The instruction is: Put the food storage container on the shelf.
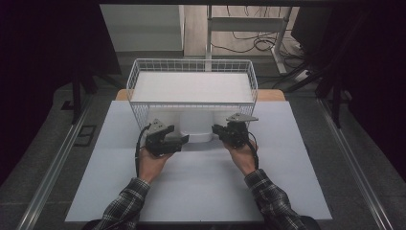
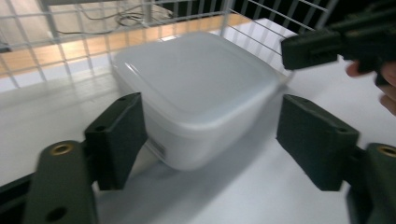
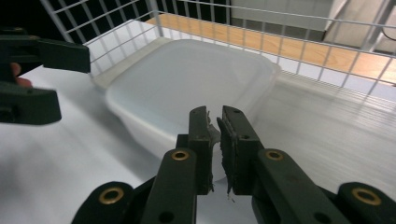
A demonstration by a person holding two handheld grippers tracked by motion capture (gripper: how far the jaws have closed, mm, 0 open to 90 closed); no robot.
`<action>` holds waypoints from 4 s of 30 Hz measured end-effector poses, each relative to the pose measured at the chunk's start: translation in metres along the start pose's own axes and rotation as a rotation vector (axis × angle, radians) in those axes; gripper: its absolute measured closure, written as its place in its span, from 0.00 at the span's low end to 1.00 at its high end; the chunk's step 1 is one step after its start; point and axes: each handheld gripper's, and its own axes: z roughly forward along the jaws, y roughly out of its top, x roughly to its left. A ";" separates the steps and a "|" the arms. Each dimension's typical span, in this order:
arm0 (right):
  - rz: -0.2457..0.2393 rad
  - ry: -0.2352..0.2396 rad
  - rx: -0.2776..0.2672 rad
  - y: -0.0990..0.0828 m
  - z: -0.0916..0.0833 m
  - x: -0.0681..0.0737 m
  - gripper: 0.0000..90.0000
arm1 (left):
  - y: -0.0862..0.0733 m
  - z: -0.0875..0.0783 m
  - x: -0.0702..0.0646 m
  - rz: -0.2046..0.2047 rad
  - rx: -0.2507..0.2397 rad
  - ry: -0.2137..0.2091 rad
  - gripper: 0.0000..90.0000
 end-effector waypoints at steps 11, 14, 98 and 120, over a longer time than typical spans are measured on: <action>-0.071 0.082 0.024 -0.002 -0.013 0.015 0.96 | -0.026 -0.028 -0.013 0.076 0.002 0.004 0.07; -0.086 0.095 0.035 -0.003 -0.011 0.020 0.96 | -0.036 -0.037 -0.018 0.063 0.008 -0.028 0.06; -0.126 0.117 0.123 -0.004 0.042 0.035 0.62 | -0.064 -0.051 -0.031 0.047 0.098 -0.090 0.03; -0.114 0.125 0.154 -0.021 0.004 0.030 0.16 | -0.064 -0.051 -0.030 0.065 0.127 -0.079 0.03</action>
